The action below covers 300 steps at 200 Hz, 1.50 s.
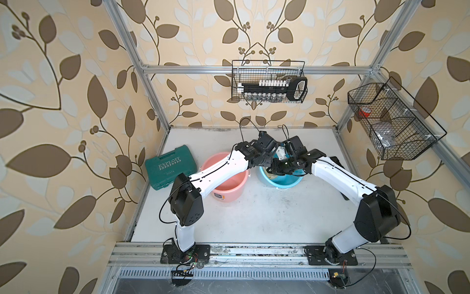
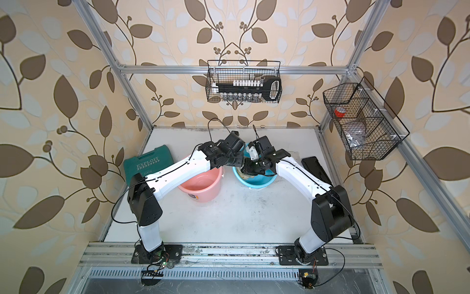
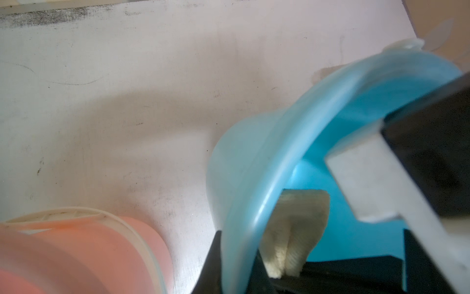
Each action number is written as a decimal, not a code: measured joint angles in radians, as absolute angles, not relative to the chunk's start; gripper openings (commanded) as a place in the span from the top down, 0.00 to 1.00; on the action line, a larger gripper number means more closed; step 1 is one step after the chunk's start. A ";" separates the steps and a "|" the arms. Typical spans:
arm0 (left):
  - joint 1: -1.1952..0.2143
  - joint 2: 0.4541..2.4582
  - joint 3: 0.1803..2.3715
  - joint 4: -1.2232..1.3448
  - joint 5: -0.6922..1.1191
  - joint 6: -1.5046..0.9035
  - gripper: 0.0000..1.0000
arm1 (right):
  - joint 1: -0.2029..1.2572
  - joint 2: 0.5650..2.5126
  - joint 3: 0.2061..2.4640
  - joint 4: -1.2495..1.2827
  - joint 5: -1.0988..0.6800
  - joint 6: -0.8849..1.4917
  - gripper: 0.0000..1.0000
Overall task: Wipe the inside of the bucket with a cloth
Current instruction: Wipe the dirt from the inside of the bucket.
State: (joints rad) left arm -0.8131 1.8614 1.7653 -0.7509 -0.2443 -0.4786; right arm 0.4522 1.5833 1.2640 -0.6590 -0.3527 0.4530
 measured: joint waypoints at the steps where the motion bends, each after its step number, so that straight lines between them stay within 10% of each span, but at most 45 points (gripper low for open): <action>1: -0.813 1.861 1.765 -0.751 -0.244 -0.479 1.00 | 0.452 1.583 1.264 -0.665 -0.347 0.449 1.00; 142: -0.820 1.861 1.767 -0.756 -0.242 -0.474 1.00 | 0.465 1.573 1.515 -1.069 0.423 0.218 1.00; 300: -0.833 1.861 1.782 -0.733 -0.217 -0.447 1.00 | 0.494 1.686 1.452 -0.985 0.658 0.258 1.00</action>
